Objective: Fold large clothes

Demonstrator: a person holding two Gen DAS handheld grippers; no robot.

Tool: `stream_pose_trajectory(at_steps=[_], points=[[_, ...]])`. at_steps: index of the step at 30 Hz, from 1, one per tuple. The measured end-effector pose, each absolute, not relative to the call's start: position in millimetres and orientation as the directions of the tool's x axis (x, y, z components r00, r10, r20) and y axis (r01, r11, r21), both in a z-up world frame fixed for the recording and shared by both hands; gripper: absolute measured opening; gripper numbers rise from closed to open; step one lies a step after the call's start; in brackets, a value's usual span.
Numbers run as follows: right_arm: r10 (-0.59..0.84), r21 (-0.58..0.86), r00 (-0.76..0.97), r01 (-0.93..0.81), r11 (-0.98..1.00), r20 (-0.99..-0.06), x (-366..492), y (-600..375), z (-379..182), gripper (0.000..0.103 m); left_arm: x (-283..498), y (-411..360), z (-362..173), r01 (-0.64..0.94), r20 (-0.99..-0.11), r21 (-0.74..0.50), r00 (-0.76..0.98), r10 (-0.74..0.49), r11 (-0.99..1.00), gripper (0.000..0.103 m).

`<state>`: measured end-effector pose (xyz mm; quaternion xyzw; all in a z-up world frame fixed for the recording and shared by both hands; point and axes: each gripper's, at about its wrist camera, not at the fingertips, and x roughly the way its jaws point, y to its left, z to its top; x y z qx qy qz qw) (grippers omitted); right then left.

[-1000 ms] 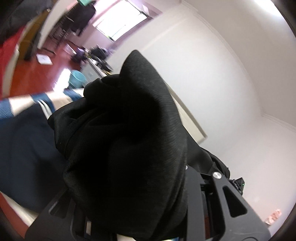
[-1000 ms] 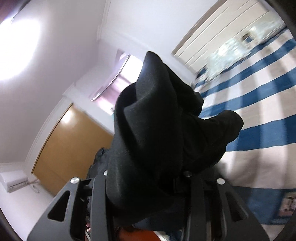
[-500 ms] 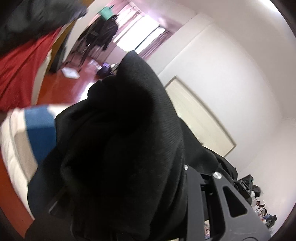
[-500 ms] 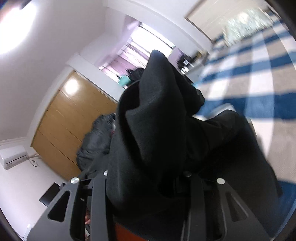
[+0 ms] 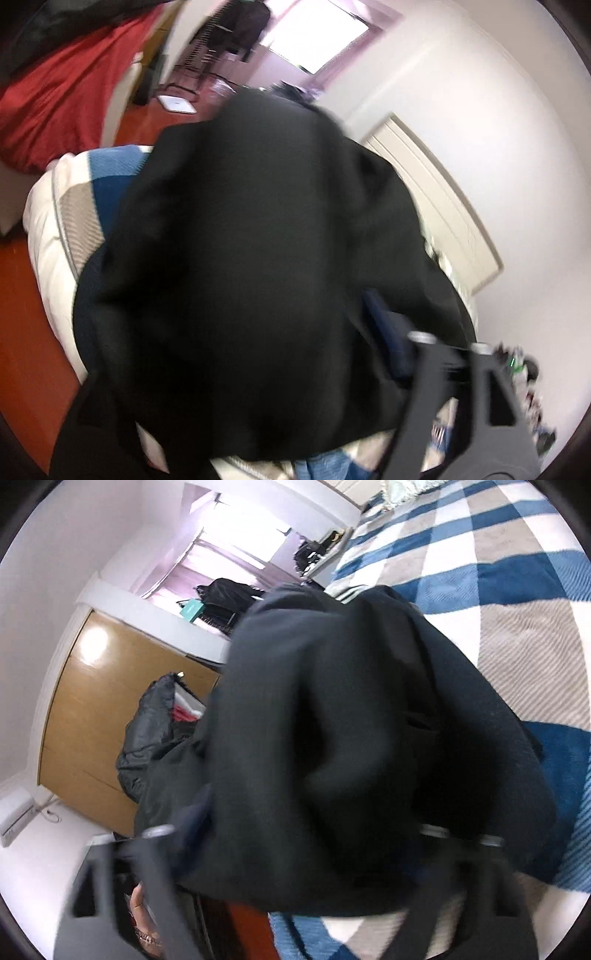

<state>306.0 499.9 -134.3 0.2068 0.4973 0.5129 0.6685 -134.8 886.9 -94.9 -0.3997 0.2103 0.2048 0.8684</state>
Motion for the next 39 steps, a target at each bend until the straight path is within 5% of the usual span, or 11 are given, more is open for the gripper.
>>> stream_pose_trajectory(at_steps=[5, 13, 24, 39], points=[[0.888, 0.76, 0.001, -0.516, 0.394, -0.459, 280.5, 468.4, -103.0, 0.099, -145.6, 854.6, -82.5, -0.594, -0.609, -0.444, 0.749, 0.26, 0.671, 0.096], [0.835, 0.582, 0.097, -0.673, 0.456, -0.542, 207.4, 430.6, -52.5, 0.099, -191.5, 759.4, -20.0, -0.635, -0.597, -0.175, 0.676, 0.432, 0.752, 0.096], [0.732, 0.286, 0.19, -0.834, 0.472, -0.654, 115.8, 460.2, 15.4, 0.099, -185.2, 697.0, 32.2, -0.632, -0.599, -0.118, 0.661, 0.452, 0.766, 0.096], [0.72, 0.203, 0.192, -0.883, 0.423, -0.667, 87.6, 471.5, 35.0, 0.099, -153.1, 645.3, 58.4, -0.562, -0.584, -0.028, 0.681, 0.443, 0.827, 0.097]])
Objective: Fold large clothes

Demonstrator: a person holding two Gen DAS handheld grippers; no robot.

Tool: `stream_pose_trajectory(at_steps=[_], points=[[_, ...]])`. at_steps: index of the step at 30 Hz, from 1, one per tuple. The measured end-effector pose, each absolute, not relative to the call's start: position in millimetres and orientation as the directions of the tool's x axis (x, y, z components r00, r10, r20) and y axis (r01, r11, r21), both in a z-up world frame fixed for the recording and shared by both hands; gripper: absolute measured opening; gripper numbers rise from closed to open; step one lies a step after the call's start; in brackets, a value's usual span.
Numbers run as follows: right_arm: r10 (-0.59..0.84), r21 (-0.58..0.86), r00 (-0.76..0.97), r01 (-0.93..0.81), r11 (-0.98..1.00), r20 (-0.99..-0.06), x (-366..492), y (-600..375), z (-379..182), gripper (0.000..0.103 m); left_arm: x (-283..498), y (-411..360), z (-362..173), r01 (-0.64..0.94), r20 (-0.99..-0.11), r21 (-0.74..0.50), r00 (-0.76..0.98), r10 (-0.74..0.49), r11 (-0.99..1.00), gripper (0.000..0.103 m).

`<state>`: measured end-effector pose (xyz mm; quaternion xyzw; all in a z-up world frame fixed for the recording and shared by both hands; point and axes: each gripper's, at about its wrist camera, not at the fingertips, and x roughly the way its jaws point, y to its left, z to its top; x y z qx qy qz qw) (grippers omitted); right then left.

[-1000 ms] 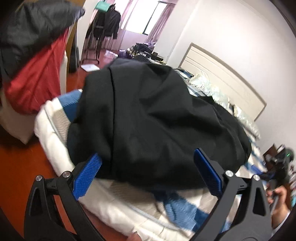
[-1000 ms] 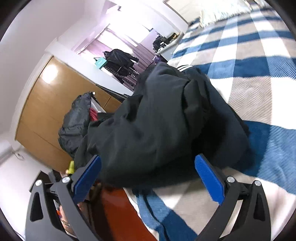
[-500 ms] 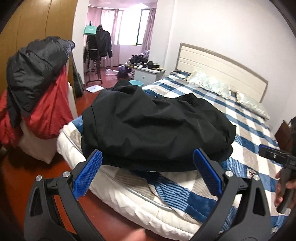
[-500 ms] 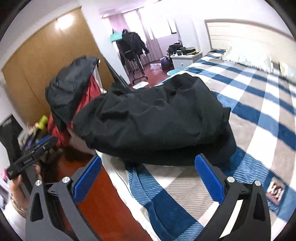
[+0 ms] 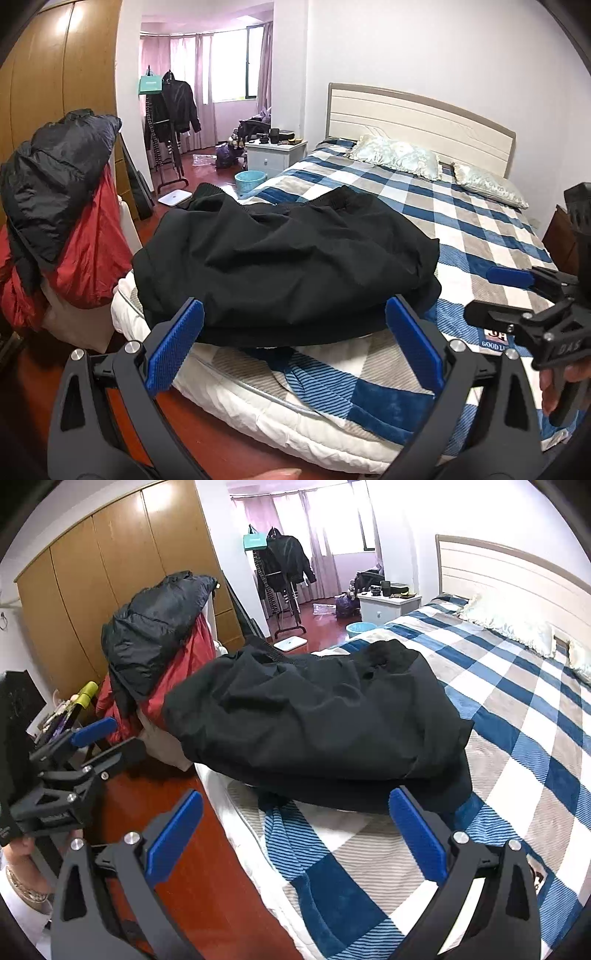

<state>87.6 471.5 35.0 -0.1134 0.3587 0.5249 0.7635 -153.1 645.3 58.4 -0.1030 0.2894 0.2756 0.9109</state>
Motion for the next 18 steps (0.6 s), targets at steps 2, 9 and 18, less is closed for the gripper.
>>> stream_pose_trajectory(at_steps=[2, 9, 18], points=[[0.724, 0.211, 0.191, -0.88, 0.425, -0.663, 90.2, 471.4, 35.3, 0.099, -150.3, 644.5, 58.1, -0.558, -0.583, -0.029, 0.683, 0.44, 0.829, 0.096], [0.728, 0.195, 0.214, -0.88, 0.433, -0.651, 96.3, 467.7, 40.7, 0.099, -144.7, 643.7, 58.6, -0.557, -0.573, -0.017, 0.686, 0.449, 0.83, 0.097], [0.734, 0.184, 0.223, -0.884, 0.429, -0.641, 97.9, 470.5, 44.8, 0.099, -141.6, 644.3, 59.4, -0.555, -0.564, -0.013, 0.691, 0.452, 0.832, 0.097]])
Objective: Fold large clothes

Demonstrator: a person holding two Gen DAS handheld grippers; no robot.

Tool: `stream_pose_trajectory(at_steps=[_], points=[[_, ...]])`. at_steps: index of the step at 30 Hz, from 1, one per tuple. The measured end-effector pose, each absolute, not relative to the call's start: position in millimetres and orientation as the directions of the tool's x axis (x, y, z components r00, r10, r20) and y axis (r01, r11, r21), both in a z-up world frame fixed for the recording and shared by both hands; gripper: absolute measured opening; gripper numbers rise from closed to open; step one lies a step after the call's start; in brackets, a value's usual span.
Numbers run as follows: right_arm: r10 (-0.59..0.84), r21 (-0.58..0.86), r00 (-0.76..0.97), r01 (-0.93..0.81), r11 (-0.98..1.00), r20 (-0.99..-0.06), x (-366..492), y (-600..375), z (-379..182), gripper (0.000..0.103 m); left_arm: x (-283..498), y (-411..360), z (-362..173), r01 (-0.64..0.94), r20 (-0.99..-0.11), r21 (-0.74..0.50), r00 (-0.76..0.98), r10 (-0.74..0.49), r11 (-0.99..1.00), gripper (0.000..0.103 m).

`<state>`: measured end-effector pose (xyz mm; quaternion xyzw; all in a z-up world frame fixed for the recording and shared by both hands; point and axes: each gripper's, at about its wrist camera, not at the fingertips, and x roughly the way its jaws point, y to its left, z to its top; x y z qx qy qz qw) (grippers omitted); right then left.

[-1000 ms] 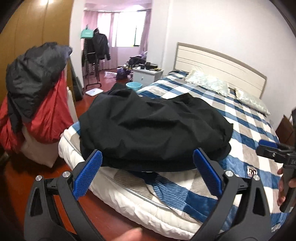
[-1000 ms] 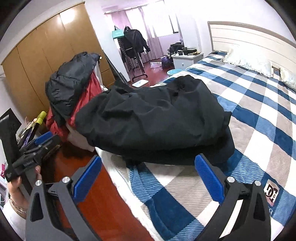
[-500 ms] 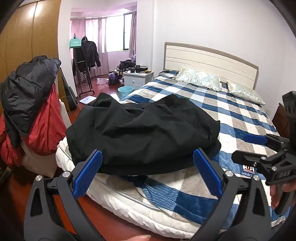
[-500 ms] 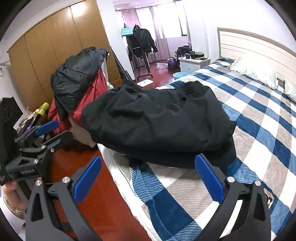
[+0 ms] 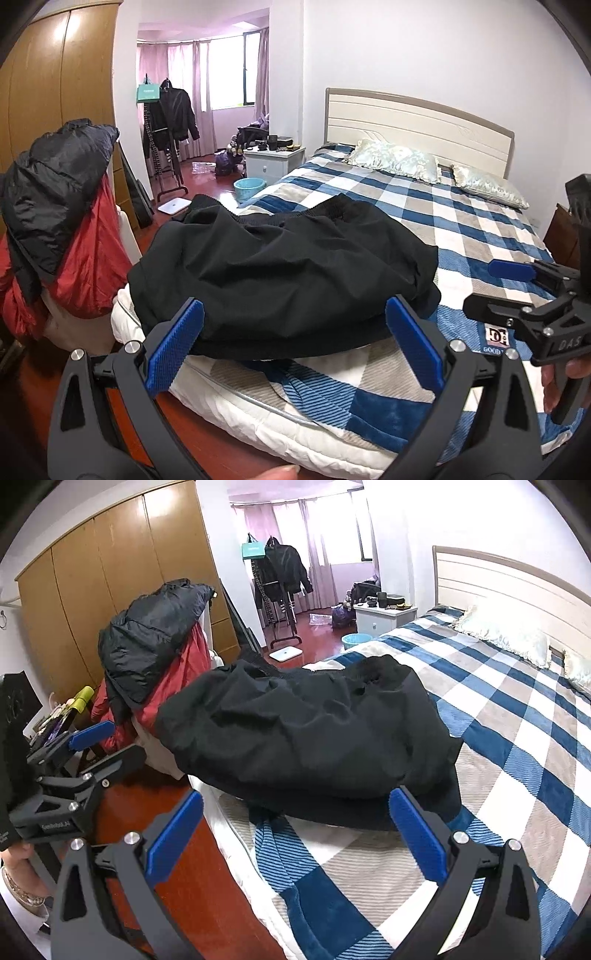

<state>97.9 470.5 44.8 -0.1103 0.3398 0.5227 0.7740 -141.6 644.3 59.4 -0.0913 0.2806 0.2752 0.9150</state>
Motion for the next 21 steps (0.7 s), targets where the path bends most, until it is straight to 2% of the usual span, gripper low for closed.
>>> stream_pose_trajectory(at_steps=[21], points=[[0.76, 0.136, 0.275, -0.893, 0.429, -0.588, 96.4, 472.7, 55.7, 0.099, -139.9, 643.6, 62.4, -0.565, -0.554, -0.009, 0.69, 0.466, 0.825, 0.097]])
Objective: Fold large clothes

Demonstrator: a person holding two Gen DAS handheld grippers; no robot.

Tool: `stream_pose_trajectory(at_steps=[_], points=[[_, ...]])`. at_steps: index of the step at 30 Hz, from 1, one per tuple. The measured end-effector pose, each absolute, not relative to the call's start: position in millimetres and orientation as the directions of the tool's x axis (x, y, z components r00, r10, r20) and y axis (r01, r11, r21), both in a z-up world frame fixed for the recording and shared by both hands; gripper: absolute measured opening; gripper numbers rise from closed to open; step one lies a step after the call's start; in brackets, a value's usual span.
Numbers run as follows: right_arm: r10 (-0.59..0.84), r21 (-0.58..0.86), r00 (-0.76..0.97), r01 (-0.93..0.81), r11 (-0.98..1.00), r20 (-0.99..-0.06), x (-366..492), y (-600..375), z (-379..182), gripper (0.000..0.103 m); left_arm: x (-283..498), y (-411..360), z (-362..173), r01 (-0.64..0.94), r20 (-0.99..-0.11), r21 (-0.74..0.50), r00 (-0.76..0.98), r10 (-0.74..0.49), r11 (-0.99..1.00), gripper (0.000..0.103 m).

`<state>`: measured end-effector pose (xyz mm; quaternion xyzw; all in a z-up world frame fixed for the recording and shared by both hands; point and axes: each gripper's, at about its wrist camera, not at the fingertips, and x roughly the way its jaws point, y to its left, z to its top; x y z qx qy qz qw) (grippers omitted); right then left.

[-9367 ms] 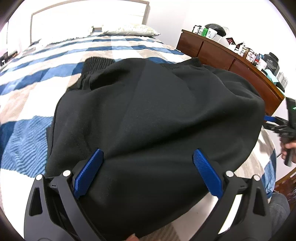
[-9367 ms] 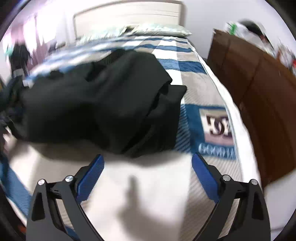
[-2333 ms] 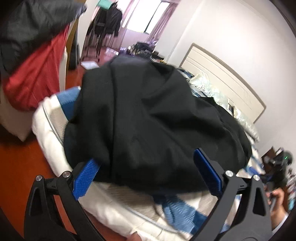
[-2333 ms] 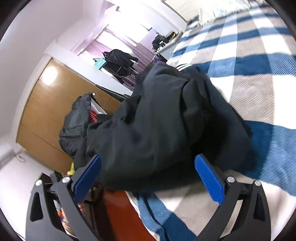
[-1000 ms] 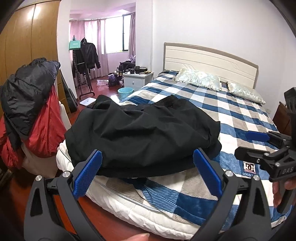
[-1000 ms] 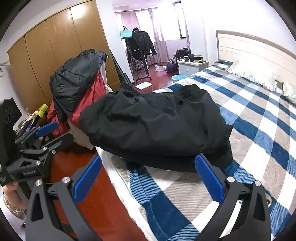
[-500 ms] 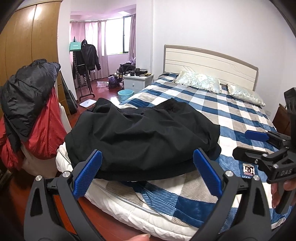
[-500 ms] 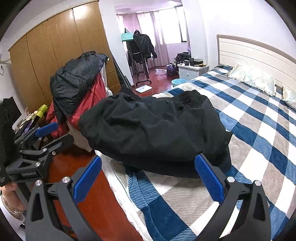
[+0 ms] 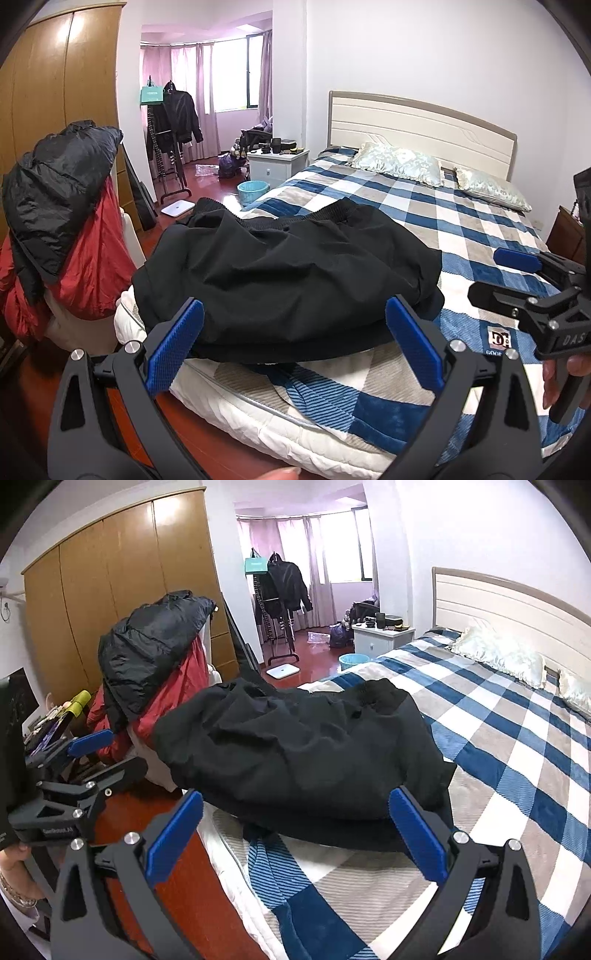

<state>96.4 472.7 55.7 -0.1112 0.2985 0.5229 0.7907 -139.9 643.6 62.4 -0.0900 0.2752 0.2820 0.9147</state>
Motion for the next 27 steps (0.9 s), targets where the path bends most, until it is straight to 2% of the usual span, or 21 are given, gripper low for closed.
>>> stream_pose_trajectory(at_steps=[27], points=[[0.766, 0.1, 0.296, -0.901, 0.422, -0.571, 90.5, 468.7, 57.5, 0.099, -140.3, 636.1, 66.2, -0.557, -0.548, 0.009, 0.692, 0.47, 0.83, 0.097]])
